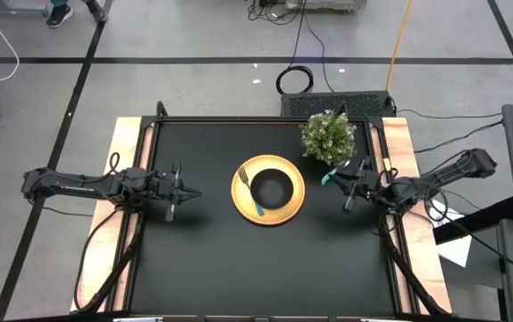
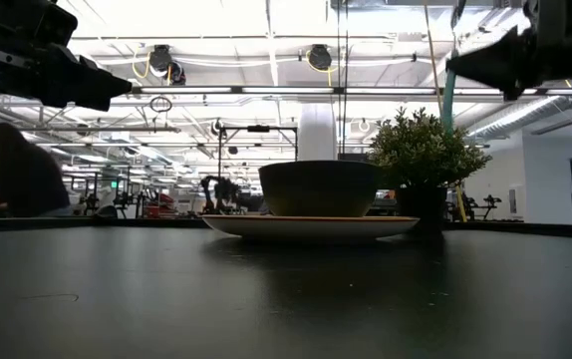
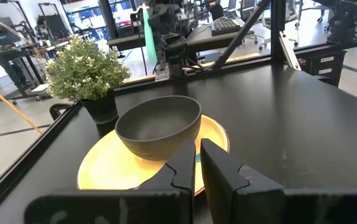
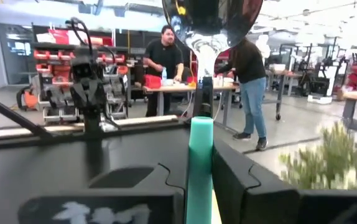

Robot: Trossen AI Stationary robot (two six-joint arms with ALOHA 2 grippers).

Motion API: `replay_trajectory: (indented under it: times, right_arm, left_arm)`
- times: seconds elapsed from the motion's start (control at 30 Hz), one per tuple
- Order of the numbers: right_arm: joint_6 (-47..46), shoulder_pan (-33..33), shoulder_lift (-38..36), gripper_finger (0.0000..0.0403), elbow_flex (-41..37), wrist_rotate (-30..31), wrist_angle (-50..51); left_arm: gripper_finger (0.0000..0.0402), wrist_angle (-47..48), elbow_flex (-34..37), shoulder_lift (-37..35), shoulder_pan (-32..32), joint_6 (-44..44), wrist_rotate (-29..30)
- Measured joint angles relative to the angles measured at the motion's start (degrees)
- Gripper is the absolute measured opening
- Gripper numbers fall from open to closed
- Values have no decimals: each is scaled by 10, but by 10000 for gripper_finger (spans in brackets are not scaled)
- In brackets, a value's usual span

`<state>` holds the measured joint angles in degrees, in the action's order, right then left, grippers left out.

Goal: Set table place
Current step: Put the blue spoon into the black bowl

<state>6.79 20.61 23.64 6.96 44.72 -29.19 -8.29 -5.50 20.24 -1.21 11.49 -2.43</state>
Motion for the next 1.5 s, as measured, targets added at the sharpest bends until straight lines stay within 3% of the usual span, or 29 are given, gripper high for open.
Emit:
replay_trajectory:
  times: [0.17,0.33,0.63,0.77,1.33,1.5]
  right_arm:
    - [-34,-9,0,32,-18,-2,-1]
    - [-59,-21,9,32,-18,-45,-15]
    - [-54,-63,77,32,-18,-147,-68]
    - [-23,-79,97,32,-18,-154,-101]
    - [13,-172,50,32,-18,-149,-87]
    - [-39,-214,55,32,4,-231,-49]
  left_arm:
    - [31,0,0,0,0,0,0]
    - [31,0,0,0,0,0,0]
    - [31,-5,0,0,0,-2,1]
    - [30,-5,0,0,0,-7,1]
    - [30,12,0,0,0,-9,1]
    - [31,12,0,0,0,-2,8]
